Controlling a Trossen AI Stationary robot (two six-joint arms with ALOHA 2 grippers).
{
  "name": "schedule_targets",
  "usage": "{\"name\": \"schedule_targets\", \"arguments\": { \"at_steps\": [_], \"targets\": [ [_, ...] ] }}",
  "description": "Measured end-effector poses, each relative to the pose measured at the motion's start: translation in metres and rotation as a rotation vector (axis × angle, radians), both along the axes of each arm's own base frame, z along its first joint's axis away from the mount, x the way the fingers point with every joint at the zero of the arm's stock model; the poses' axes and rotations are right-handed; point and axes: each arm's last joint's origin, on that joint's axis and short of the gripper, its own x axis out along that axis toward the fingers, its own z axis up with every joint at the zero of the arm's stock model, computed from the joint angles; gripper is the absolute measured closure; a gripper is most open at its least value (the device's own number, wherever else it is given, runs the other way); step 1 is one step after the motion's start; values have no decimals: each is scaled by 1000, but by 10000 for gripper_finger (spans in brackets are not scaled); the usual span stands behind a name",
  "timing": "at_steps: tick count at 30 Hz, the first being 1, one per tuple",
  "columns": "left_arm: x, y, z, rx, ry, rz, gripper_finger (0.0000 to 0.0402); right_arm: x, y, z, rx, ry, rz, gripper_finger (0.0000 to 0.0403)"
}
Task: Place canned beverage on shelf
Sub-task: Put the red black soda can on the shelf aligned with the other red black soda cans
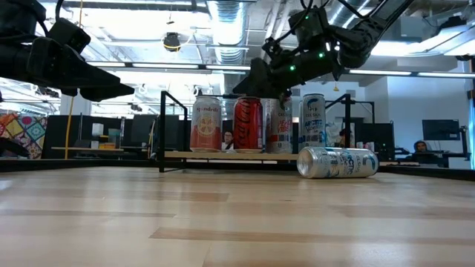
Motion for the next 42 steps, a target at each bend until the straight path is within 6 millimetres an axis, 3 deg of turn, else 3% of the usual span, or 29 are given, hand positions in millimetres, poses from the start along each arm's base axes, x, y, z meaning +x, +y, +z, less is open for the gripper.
{"name": "schedule_targets", "arguments": {
  "at_steps": [6,12,17,21,26,29,39,42],
  "targets": [
    [0,0,0,0,0,0,28,-3,15,22,-40,-55,42,53],
    [0,0,0,0,0,0,28,-12,50,44,-10,-40,131,54],
    [0,0,0,0,0,0,28,-10,73,34,154,11,154,54],
    [0,0,0,0,1,0,28,-9,80,11,149,168,48,70],
    [0,0,0,0,1,-1,28,-9,80,-3,128,248,-29,124],
    [0,0,0,0,1,0,28,-8,79,-1,123,240,-41,168],
    [0,0,0,0,0,-2,28,-10,72,-1,107,238,-104,374],
    [0,0,0,0,0,-2,28,-10,73,-1,113,234,-103,385]
  ]
}}
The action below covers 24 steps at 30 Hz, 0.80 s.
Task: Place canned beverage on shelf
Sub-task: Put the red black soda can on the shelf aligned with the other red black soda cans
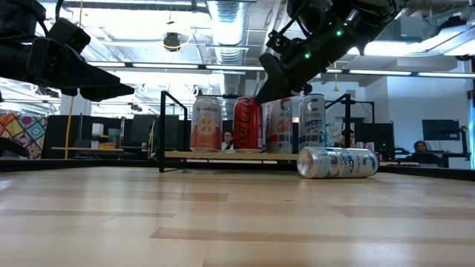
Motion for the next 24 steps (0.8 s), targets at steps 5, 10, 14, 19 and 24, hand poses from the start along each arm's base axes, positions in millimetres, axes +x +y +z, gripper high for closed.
{"name": "schedule_targets", "arguments": {
  "at_steps": [5,10,14,19,24],
  "targets": [
    [0,0,0,0,0,1,28,0,1,-1,43,-16,-16,364],
    [0,0,0,0,0,1,28,0,1,-1,45,-16,-18,387],
    [0,0,0,0,0,3,28,6,0,-14,45,-2,-46,383],
    [0,0,0,0,0,3,28,13,1,-32,32,33,-56,385],
    [0,0,0,0,-1,3,28,13,1,-32,31,32,-57,385]
  ]
}}
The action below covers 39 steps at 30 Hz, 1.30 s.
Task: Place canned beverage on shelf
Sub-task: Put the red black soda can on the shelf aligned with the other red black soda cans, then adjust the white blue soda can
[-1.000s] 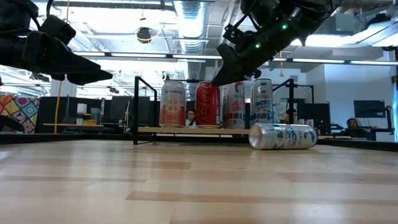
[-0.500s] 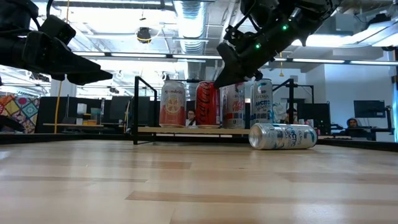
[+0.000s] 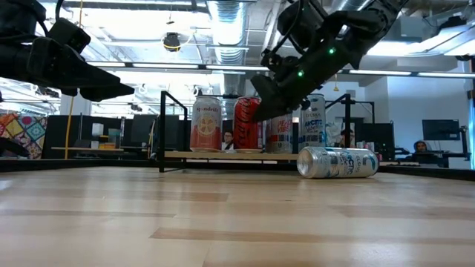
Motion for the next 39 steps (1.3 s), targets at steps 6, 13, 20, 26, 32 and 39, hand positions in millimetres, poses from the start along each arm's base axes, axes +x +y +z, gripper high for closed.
{"name": "schedule_targets", "arguments": {
  "at_steps": [6,13,20,26,32,39],
  "targets": [
    [0,0,0,0,0,0,28,-1,-9,1,-3,-12,-28,385],
    [0,0,0,0,1,0,28,-1,-17,3,-22,-24,-39,384],
    [0,0,0,0,1,0,28,-1,-15,3,-14,-19,-20,384],
    [0,0,0,0,1,-3,28,-4,13,17,82,-10,50,384],
    [0,0,0,0,0,-3,28,-21,63,51,292,156,98,384],
    [0,0,0,0,1,-2,28,-49,111,91,419,291,-40,383]
  ]
}}
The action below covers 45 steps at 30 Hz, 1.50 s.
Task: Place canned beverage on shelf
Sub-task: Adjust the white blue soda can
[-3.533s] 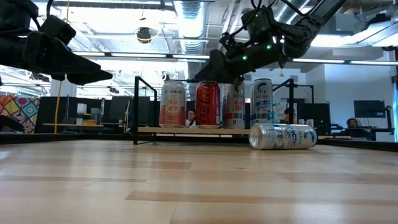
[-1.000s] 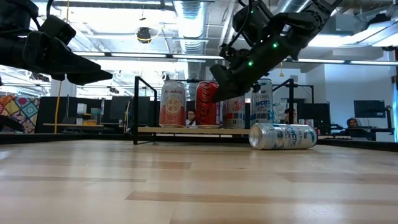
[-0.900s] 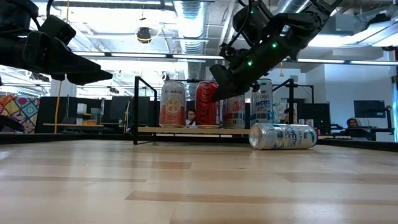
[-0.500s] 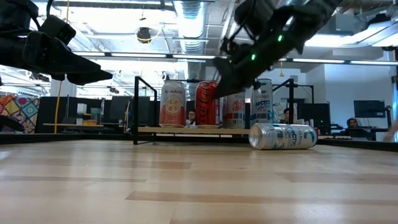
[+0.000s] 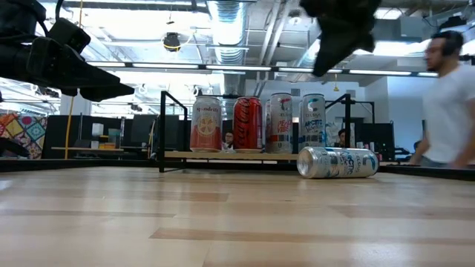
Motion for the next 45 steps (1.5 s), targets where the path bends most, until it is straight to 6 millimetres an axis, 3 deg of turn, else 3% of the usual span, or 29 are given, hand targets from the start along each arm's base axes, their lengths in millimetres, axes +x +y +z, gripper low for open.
{"name": "schedule_targets", "arguments": {
  "at_steps": [4,10,18,22,29,34,41,45],
  "targets": [
    [0,0,0,0,0,1,28,-13,7,0,-77,31,-123,383],
    [0,0,0,0,0,3,28,-18,-13,-18,-81,98,-260,382],
    [0,0,0,0,0,3,28,-13,-41,-20,4,111,-355,376],
    [0,0,0,0,0,2,28,-13,-42,-22,171,162,-318,374],
    [0,0,0,0,0,2,28,-8,-2,-10,528,138,-288,378],
    [0,0,0,0,0,2,28,-29,40,8,697,297,-426,379],
    [0,0,0,0,0,2,28,-86,84,54,624,524,-680,379],
    [0,0,0,0,0,2,28,-109,97,61,531,431,-685,379]
  ]
}}
